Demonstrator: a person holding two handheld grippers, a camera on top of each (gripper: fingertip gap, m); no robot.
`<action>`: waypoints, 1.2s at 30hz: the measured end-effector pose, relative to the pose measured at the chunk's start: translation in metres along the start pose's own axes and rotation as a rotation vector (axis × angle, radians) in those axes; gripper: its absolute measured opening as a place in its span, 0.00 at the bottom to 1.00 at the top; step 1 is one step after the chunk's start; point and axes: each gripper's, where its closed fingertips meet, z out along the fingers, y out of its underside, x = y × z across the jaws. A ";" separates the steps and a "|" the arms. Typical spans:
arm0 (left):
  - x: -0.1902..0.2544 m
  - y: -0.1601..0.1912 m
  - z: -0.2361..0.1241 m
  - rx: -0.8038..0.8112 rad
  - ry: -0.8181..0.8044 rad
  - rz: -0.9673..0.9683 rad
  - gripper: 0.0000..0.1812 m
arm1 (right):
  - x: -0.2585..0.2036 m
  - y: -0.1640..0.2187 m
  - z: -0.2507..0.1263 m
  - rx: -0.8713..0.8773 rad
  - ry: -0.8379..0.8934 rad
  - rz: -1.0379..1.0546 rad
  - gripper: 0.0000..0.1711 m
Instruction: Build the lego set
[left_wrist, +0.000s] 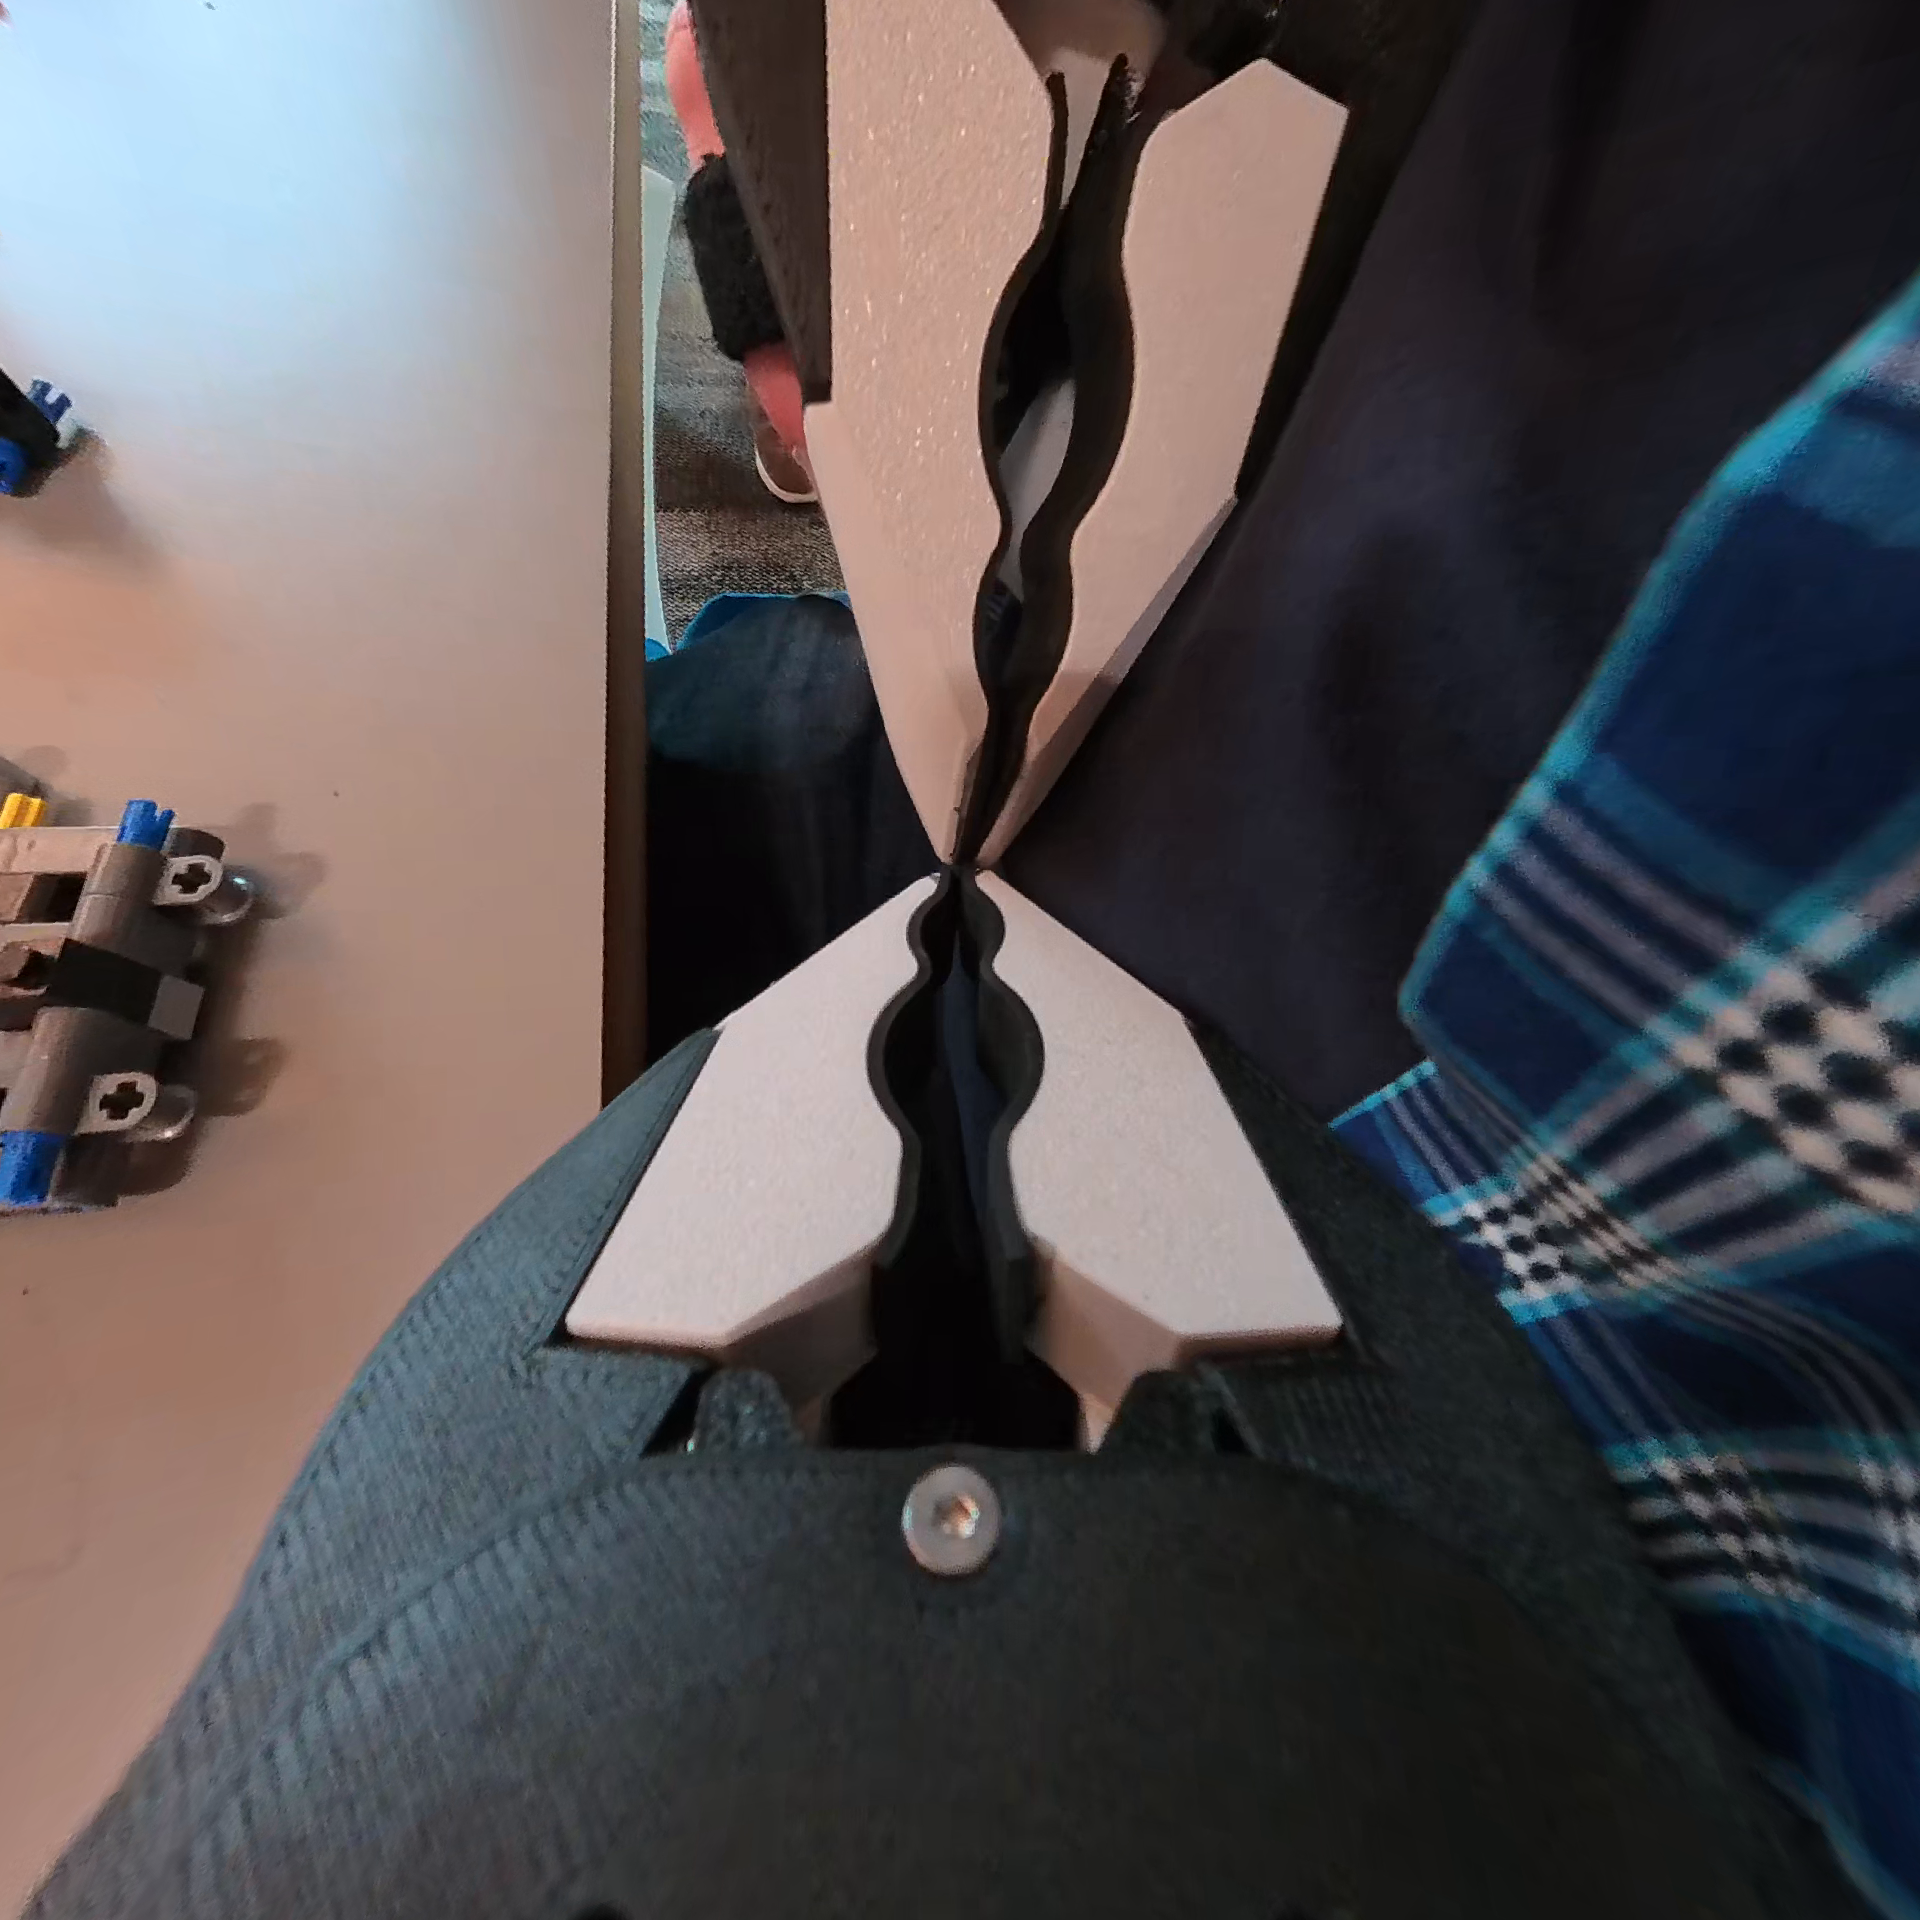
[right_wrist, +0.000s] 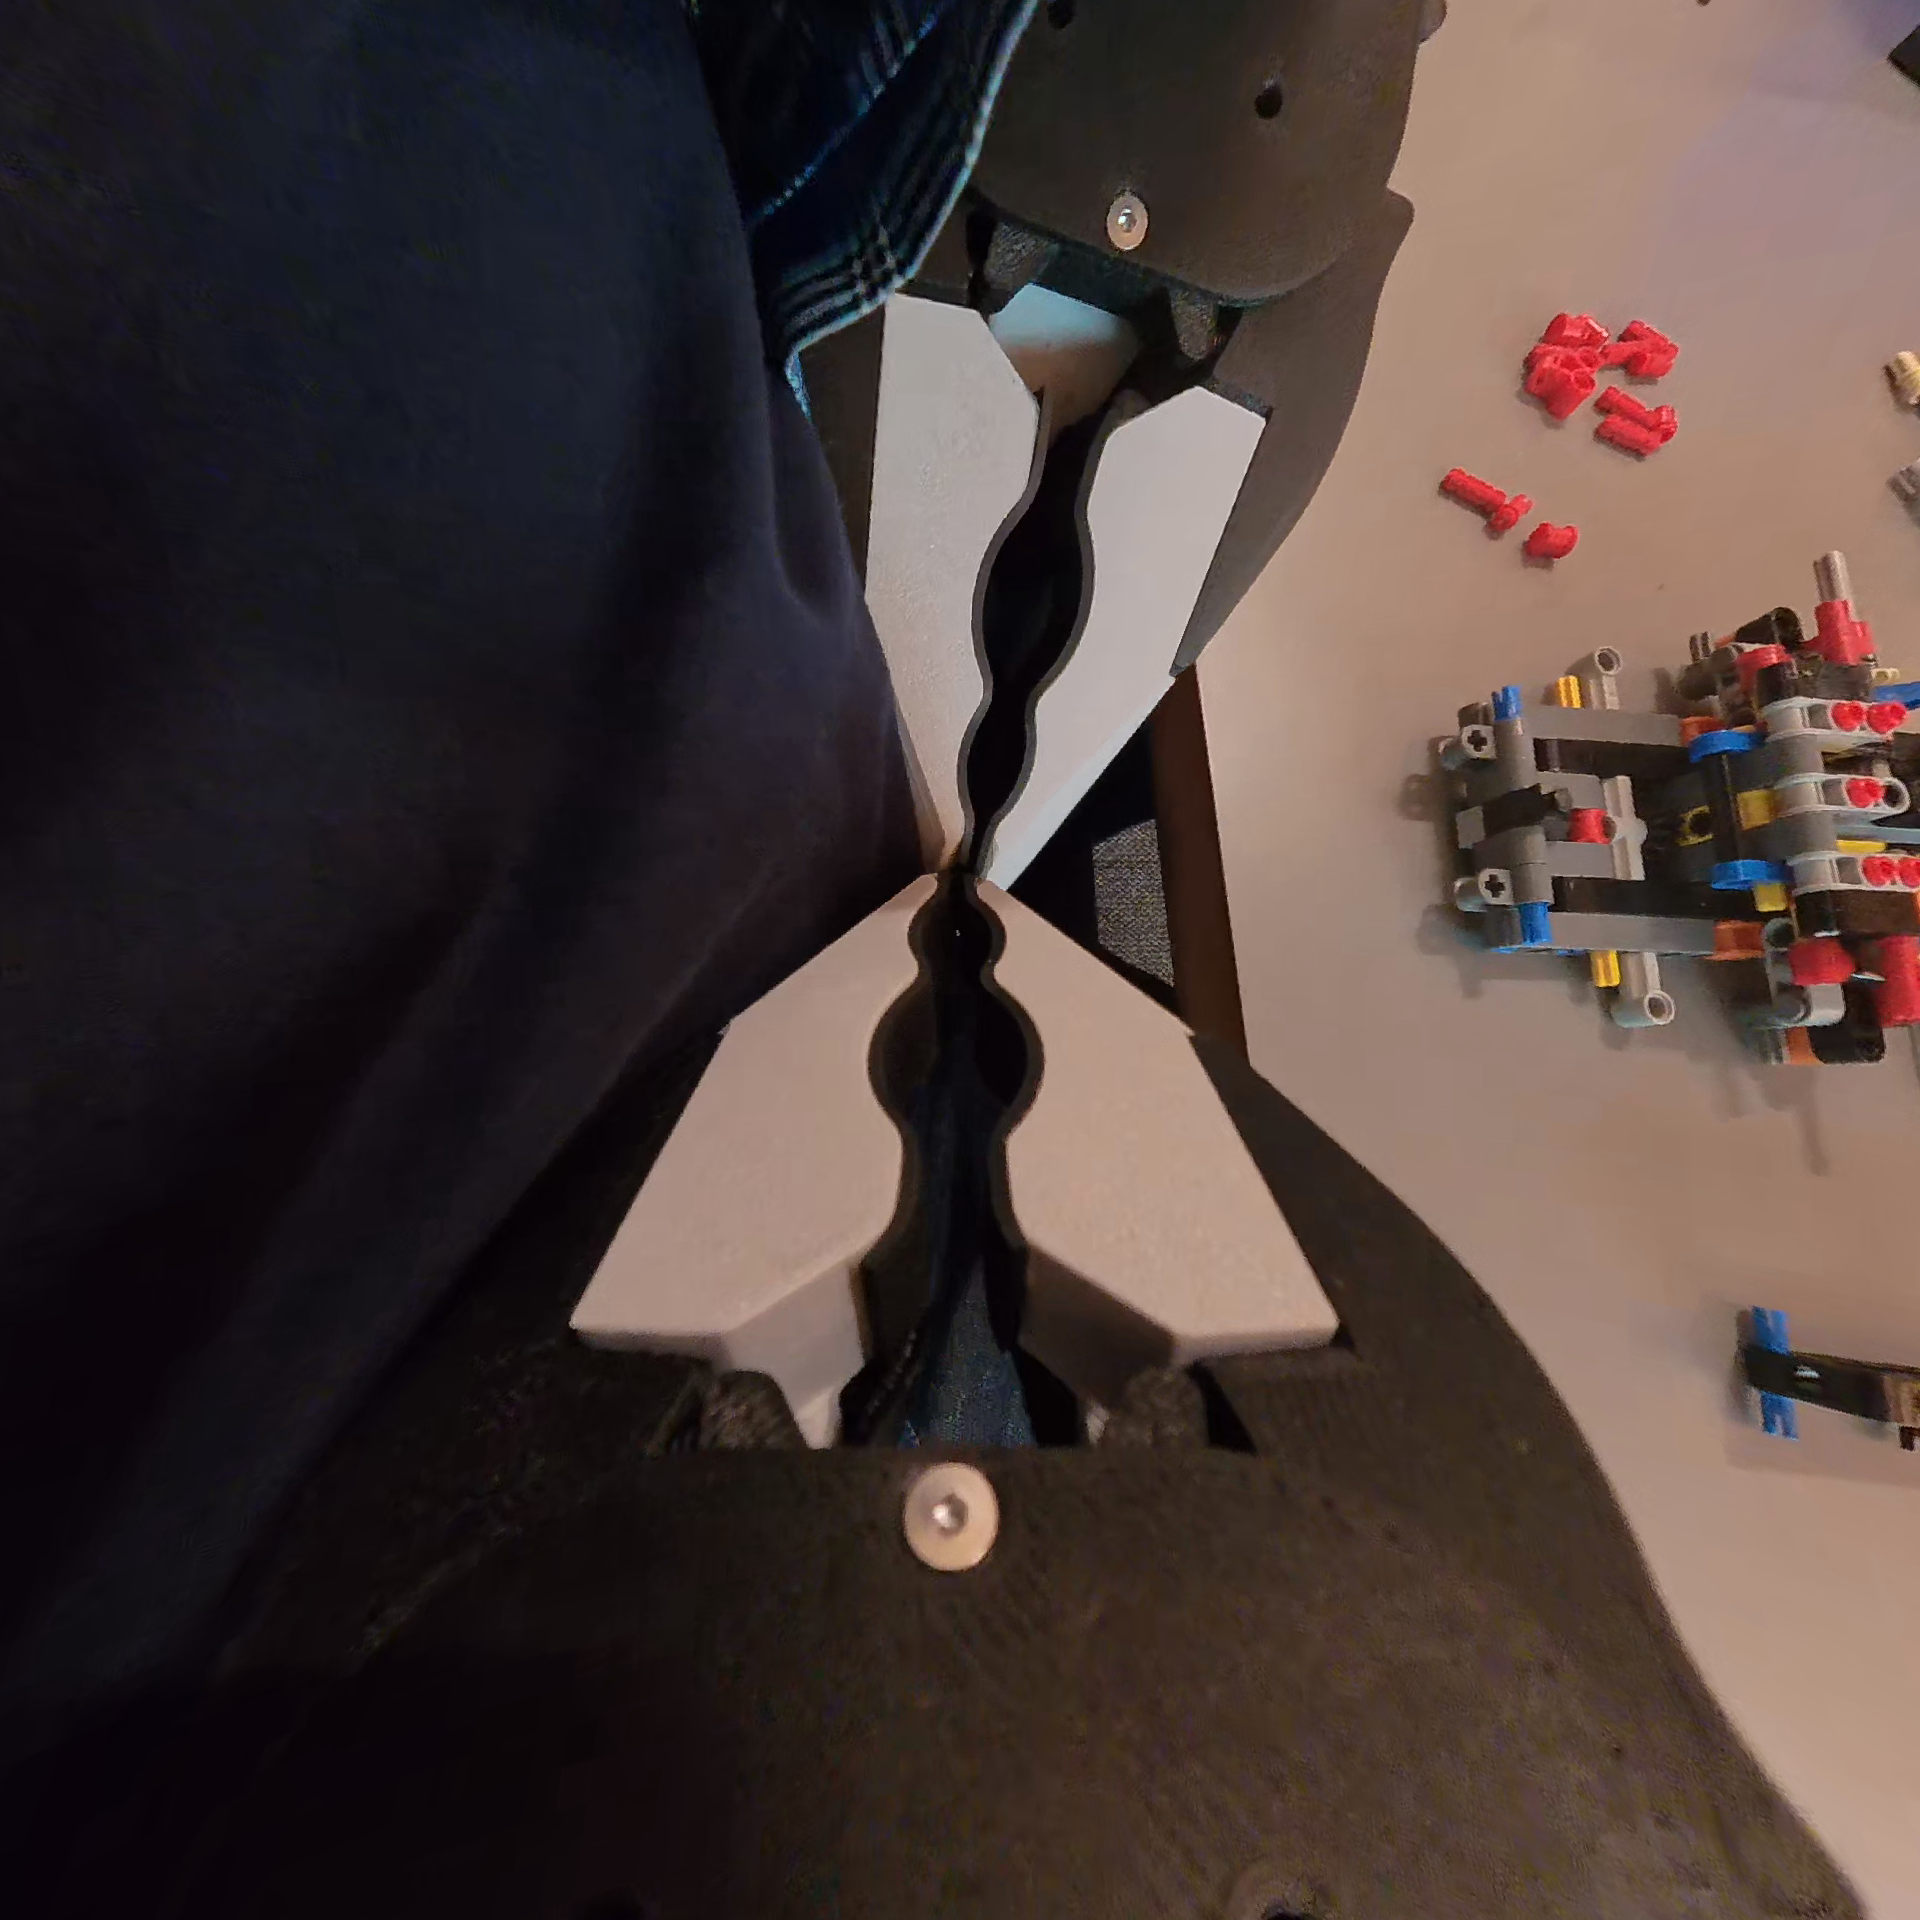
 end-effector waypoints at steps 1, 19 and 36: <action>-0.001 0.000 0.001 0.001 -0.004 -0.002 0.00 | 0.001 0.001 0.000 -0.005 0.007 -0.001 0.00; -0.018 -0.010 0.006 0.095 -0.048 -0.120 0.00 | 0.007 0.004 -0.004 0.010 0.018 0.045 0.00; -0.017 -0.011 0.006 0.105 -0.043 -0.119 0.00 | 0.007 0.001 -0.005 0.016 0.026 0.041 0.00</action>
